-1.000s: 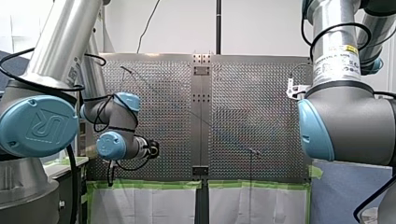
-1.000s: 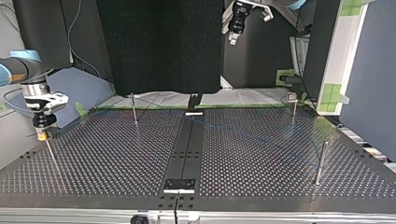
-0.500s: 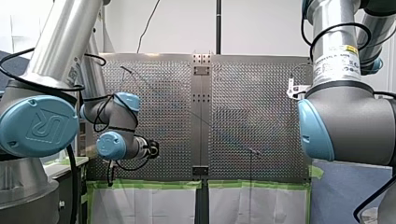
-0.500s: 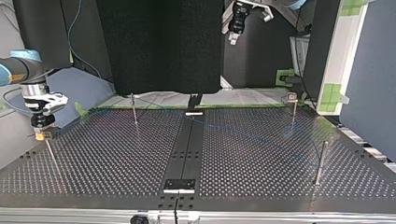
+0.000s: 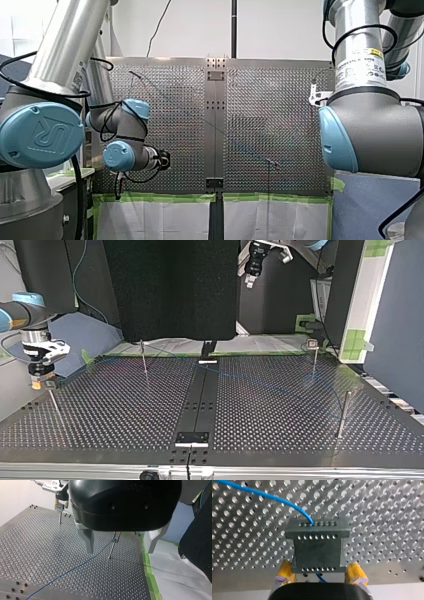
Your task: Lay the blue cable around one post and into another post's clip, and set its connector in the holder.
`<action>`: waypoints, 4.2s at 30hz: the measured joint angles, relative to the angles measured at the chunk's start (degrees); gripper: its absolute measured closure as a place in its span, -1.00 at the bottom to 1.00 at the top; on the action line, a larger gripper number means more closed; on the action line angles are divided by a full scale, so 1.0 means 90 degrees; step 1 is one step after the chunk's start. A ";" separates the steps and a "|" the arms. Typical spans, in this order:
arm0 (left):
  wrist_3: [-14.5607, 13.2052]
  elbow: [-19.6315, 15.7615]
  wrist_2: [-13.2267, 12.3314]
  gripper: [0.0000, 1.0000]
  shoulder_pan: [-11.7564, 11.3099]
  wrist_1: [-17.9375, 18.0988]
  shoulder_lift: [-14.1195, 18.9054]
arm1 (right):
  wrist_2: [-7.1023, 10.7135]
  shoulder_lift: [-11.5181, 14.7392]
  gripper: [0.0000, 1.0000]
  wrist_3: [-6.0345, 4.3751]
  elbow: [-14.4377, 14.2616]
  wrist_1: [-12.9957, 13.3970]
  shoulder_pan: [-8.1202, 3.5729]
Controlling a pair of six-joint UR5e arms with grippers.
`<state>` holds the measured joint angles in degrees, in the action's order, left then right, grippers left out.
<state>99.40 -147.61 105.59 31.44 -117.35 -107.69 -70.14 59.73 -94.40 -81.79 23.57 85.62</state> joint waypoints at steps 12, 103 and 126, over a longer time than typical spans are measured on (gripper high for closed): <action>0.0000 -0.0003 0.0000 -1.00 0.0001 0.0000 -0.0001 | -0.0429 0.0001 -1.00 -0.0011 0.0000 -0.0001 0.0005; 0.0132 -0.0201 0.0003 -1.00 -0.0035 0.0250 -0.0001 | -0.2090 0.0735 -1.00 0.0171 -0.2350 0.0991 0.2015; 0.0565 -0.0184 -0.0026 -1.00 -0.0038 0.0349 0.0002 | -0.3102 0.0700 -1.00 0.0031 -0.2482 0.0527 0.3261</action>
<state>104.48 -149.26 105.35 31.10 -114.21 -107.67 -98.06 66.03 -94.12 -104.14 28.31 114.97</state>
